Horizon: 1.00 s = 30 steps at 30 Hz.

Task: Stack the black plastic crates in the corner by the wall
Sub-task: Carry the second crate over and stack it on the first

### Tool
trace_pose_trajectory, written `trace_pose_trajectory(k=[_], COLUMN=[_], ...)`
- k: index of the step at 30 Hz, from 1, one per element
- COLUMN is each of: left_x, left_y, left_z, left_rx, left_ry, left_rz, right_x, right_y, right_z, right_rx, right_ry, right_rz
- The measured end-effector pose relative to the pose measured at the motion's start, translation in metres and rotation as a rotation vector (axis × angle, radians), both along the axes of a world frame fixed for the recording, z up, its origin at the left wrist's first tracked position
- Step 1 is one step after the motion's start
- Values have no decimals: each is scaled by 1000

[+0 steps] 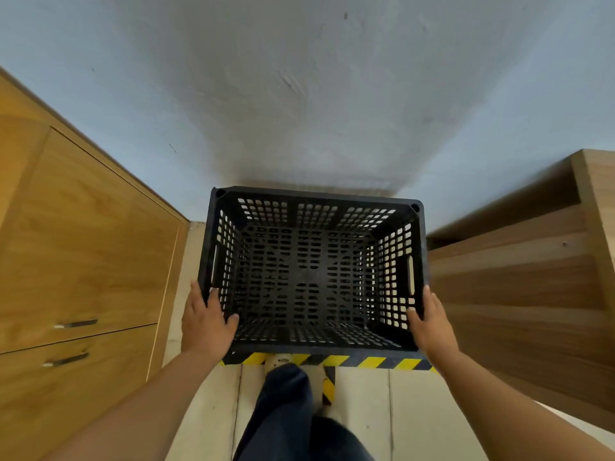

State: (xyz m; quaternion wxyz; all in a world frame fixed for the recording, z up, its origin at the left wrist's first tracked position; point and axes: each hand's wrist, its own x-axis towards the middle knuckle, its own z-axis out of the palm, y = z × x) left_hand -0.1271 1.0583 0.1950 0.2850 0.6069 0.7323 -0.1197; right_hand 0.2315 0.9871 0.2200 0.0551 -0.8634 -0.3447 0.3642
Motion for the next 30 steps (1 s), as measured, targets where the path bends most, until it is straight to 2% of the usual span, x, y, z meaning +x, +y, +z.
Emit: trace_pose_trajectory(k=[6,11,19,26,30], left_x=[11,11,7,8,6], left_y=[-16,-19,-21,-24,-24], left_z=[-7,-8,-16,-20,-18], left_rx=[68,118,-62,-34,-86], left_ry=[50,33,137,190,167], left_rz=[43,42,-82,-149,-137], right_x=[4,15,21,21,25], right_y=[-15,-17,-32,-43,-46], right_z=[-19,-21,-31,-40,-43], right_rx=[-1,10,47,140,154], right_ry=[-129,-146,-197,-199,-194], right_rz=[61,123,216,210,241])
